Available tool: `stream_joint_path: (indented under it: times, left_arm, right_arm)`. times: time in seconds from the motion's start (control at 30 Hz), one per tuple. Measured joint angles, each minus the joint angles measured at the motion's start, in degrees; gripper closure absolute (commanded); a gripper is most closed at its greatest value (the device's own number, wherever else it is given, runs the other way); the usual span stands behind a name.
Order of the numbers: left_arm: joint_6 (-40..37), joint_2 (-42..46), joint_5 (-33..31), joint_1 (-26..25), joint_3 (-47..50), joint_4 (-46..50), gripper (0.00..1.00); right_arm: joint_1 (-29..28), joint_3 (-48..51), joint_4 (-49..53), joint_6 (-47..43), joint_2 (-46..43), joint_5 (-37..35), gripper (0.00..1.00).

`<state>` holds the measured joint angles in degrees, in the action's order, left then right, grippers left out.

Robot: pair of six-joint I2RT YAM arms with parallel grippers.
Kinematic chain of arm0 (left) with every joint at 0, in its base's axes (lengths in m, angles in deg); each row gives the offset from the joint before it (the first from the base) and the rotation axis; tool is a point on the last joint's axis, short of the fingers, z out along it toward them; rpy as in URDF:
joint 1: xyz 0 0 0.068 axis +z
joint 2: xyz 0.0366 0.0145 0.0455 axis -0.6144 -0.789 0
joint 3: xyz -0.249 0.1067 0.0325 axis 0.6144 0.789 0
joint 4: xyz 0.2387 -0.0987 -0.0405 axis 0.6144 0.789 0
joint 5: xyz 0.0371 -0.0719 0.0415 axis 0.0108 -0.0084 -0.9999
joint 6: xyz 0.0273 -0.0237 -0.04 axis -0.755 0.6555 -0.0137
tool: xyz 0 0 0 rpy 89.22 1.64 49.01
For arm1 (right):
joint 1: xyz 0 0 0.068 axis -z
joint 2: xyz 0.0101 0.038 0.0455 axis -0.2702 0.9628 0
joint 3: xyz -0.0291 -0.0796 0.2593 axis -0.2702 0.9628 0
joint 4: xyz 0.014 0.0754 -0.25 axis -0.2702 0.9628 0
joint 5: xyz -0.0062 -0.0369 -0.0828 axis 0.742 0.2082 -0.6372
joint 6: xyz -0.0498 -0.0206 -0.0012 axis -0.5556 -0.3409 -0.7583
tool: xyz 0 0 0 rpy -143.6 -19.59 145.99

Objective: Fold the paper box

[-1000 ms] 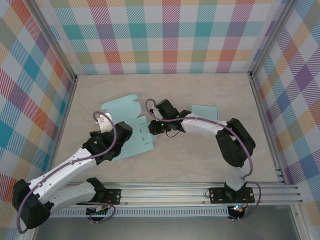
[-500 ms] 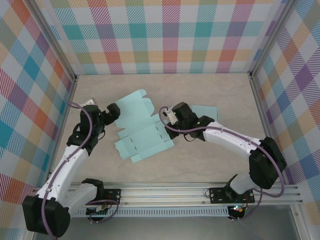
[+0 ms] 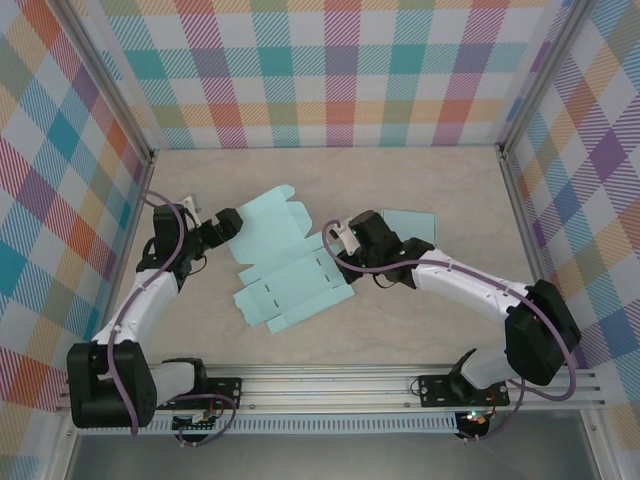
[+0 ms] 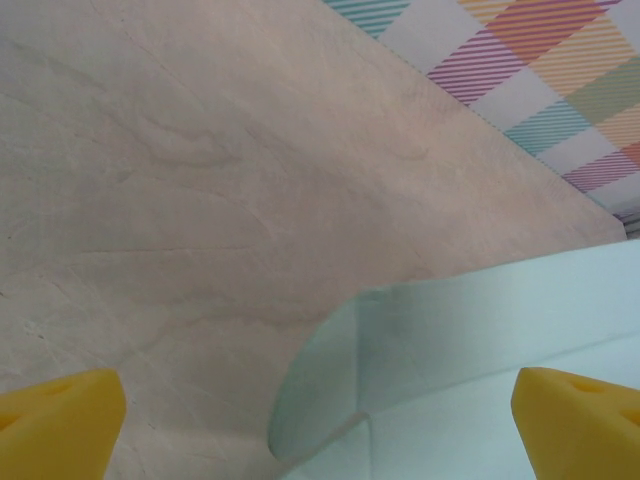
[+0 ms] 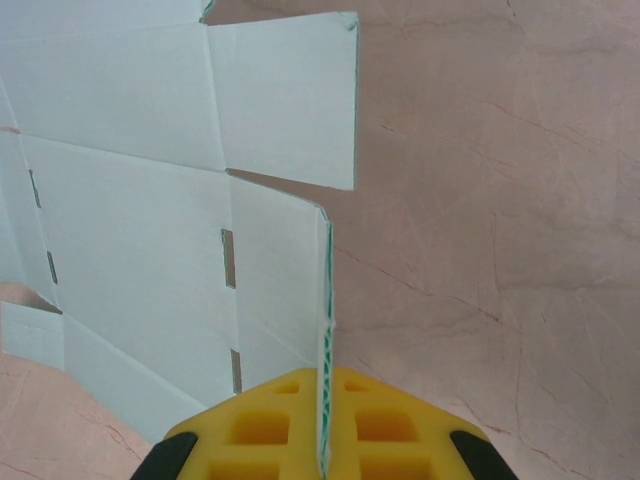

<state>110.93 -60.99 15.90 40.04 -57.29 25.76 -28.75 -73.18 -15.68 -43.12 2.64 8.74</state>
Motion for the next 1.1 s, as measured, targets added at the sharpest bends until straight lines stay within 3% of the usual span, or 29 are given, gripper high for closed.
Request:
stream_joint_path:
  times: [0.3, 0.53, 0.67, 0.73, 0.83, 0.87, 0.93, 1.1]
  left_arm:
    - [-1.3, -4.0, 6.0, 0.3, 0.0, -3.8, 0.21]
    - [-2.7, -3.9, 8.0, 0.3, 0.0, -5.2, 0.53]
    - [-3.0, -3.6, 8.2, 0.3, 0.0, -5.1, 0.65]
    - [-2.9, -3.5, 8.3, 0.3, 0.0, -5.1, 0.6]
    - [-3.0, -3.2, 8.4, 0.3, -0.1, -4.7, 0.22]
    - [-3.1, -2.9, 8.4, 0.3, -0.3, -4.0, 0.14]
    - [-3.3, -1.8, 8.2, 0.3, -1.0, -2.2, 0.08]
    - [-5.7, 4.6, 6.4, 0.2, -3.5, 1.2, 0.09]
  right_arm:
    - [0.0, 0.3, -0.5, -0.2, -0.8, 0.0, 1.0]
    - [0.0, 0.3, -1.1, -0.2, -0.8, 0.0, 1.0]
    - [0.1, 0.3, -1.4, -0.2, -0.8, 0.0, 1.0]
    - [0.2, 0.3, -1.5, -0.2, -0.8, 0.1, 1.0]
    - [0.6, 0.3, -1.4, -0.4, -0.8, 0.5, 1.0]
    - [0.6, 0.3, -1.3, -0.9, -0.8, 0.5, 1.0]
    - [1.0, -0.1, -0.1, -1.7, -0.9, 0.6, 1.0]
    - [2.1, -3.4, 4.4, -5.1, -0.9, 1.2, 1.0]
